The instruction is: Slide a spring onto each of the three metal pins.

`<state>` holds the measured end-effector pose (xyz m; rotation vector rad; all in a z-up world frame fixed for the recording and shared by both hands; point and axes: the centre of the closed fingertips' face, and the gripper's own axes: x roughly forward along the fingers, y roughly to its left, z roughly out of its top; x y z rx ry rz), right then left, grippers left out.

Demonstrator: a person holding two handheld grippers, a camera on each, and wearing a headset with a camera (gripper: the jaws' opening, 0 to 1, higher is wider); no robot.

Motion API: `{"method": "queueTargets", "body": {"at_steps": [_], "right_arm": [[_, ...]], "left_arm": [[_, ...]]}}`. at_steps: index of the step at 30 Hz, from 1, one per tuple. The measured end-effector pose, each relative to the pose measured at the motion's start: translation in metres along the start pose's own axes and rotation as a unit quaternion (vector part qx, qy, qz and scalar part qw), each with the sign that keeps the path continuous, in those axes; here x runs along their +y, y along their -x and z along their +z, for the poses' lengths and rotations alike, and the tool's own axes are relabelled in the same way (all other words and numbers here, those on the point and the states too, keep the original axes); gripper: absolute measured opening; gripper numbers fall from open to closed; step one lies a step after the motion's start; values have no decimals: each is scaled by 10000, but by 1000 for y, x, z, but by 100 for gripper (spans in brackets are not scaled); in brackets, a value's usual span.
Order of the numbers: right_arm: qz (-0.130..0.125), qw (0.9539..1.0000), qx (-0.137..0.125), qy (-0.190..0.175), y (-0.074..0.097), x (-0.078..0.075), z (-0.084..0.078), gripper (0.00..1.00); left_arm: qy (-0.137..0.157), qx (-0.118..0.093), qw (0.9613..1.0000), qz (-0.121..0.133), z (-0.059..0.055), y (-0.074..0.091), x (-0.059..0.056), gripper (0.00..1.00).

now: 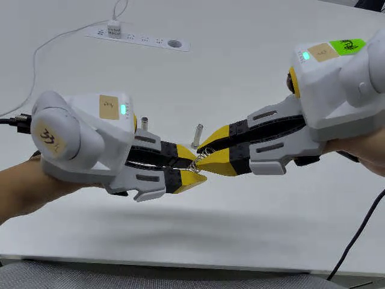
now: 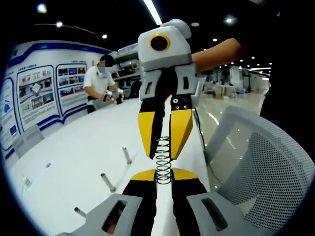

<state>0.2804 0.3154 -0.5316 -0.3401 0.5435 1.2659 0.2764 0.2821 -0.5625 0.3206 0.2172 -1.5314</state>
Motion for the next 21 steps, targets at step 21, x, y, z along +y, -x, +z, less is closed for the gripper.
{"method": "queueTargets", "body": {"at_steps": [21], "right_arm": [[-229,9995,-204,-69,-10,0,7,10]], "left_arm": [[81,24,9999,67,-3,0,2,11]]}}
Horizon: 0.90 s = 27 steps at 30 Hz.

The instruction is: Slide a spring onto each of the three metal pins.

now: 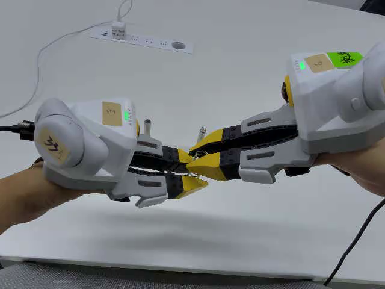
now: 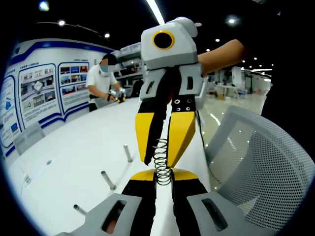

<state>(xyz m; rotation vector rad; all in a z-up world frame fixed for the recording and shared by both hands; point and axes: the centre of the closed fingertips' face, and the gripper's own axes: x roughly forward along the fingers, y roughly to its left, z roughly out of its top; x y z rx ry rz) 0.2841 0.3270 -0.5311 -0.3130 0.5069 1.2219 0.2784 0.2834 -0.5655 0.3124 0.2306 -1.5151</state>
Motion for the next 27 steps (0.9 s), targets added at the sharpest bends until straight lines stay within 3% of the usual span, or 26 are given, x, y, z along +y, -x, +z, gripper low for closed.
{"method": "queueTargets", "body": {"at_steps": [2,13,19,27], "right_arm": [[-30,10000,-6,-70,0,0,-1,10],[-114,9999,-24,-58,2,-4,-3,10],[-139,9999,-32,-88,2,-4,-3,10],[-227,9997,-94,-58,3,-10,3,10]], "left_arm": [[150,-15,9999,-12,0,0,1,11],[1,38,9999,126,0,-1,2,11],[71,-16,9999,113,-1,-1,2,12],[200,-128,9992,328,0,3,11,24]]}}
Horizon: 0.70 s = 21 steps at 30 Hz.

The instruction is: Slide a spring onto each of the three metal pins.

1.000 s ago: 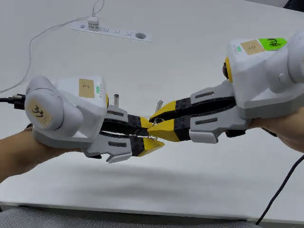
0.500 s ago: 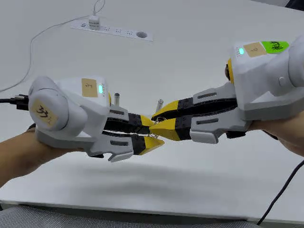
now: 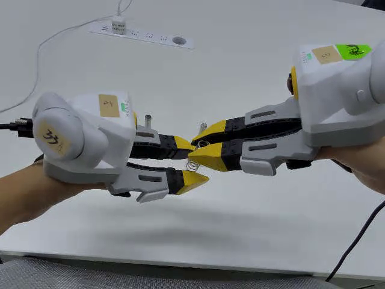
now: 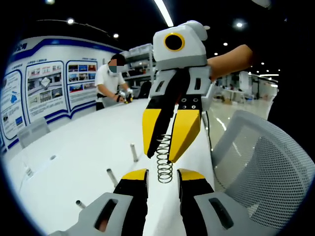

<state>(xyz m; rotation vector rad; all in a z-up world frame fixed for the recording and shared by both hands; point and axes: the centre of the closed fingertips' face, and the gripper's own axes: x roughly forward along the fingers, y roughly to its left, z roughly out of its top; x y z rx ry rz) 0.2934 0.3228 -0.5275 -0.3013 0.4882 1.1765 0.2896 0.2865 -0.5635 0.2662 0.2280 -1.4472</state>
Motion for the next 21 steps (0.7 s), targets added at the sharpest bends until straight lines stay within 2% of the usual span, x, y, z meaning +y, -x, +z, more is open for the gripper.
{"method": "queueTargets", "body": {"at_steps": [4,9,16,17,21], "right_arm": [[-97,10000,3,6,4,-7,1,10],[-353,9993,-64,-59,18,-27,4,10],[-799,9966,-98,-193,41,-55,-2,10],[-884,9957,-103,-245,46,-61,-5,10],[-1145,9930,38,-293,58,-76,-19,10]], "left_arm": [[94,6,9999,74,-4,4,4,30],[255,19,9995,188,-13,10,6,38],[483,-91,9962,713,-23,18,21,53],[469,-53,9955,817,-26,19,23,54],[635,-109,9933,959,-31,23,27,65]]}}
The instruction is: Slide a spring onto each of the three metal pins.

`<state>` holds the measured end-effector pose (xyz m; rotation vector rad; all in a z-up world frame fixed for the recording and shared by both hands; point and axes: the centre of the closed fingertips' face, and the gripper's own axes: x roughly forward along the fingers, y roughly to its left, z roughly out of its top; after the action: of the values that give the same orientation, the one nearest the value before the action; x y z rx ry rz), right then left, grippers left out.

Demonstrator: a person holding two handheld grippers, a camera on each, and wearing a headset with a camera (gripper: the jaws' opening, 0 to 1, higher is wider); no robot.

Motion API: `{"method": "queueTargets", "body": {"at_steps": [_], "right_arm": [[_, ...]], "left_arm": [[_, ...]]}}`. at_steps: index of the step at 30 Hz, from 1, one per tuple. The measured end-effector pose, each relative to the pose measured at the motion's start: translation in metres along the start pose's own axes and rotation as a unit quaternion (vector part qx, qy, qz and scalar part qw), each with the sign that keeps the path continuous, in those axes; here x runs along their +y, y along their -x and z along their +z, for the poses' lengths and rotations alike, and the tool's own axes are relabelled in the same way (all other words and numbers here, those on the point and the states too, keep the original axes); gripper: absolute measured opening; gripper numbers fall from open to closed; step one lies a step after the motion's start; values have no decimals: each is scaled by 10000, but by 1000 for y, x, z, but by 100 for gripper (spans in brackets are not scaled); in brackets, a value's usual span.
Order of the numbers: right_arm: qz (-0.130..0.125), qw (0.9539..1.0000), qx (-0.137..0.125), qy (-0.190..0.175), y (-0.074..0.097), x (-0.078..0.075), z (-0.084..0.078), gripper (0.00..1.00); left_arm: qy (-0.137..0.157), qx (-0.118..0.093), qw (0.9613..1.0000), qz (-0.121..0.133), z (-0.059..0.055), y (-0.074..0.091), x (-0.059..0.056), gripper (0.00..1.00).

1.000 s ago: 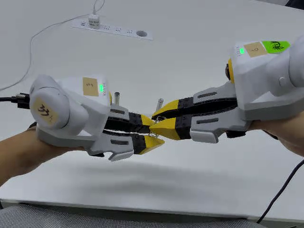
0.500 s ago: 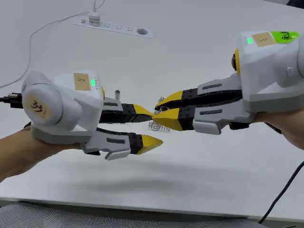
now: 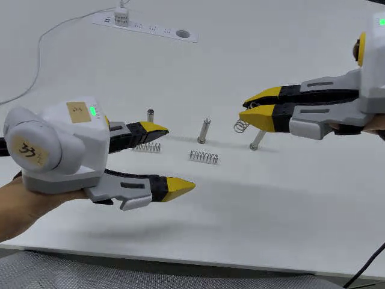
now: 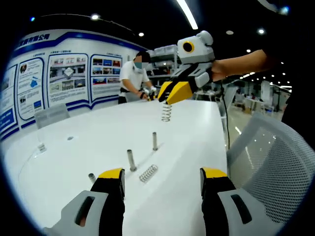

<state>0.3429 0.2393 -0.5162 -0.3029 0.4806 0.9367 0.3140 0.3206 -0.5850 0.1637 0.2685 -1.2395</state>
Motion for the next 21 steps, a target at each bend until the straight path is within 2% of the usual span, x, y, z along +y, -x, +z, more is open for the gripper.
{"method": "queueTargets", "body": {"at_steps": [5,11,21], "right_arm": [[-344,9992,37,-185,13,-26,-11,10],[-678,9973,119,-257,25,-50,-21,10],[-1065,9928,80,-533,23,-81,-34,10]], "left_arm": [[174,-19,9998,19,-6,3,1,75],[153,206,9997,-52,-19,7,-3,79],[316,4,9994,121,-12,6,3,87]]}}
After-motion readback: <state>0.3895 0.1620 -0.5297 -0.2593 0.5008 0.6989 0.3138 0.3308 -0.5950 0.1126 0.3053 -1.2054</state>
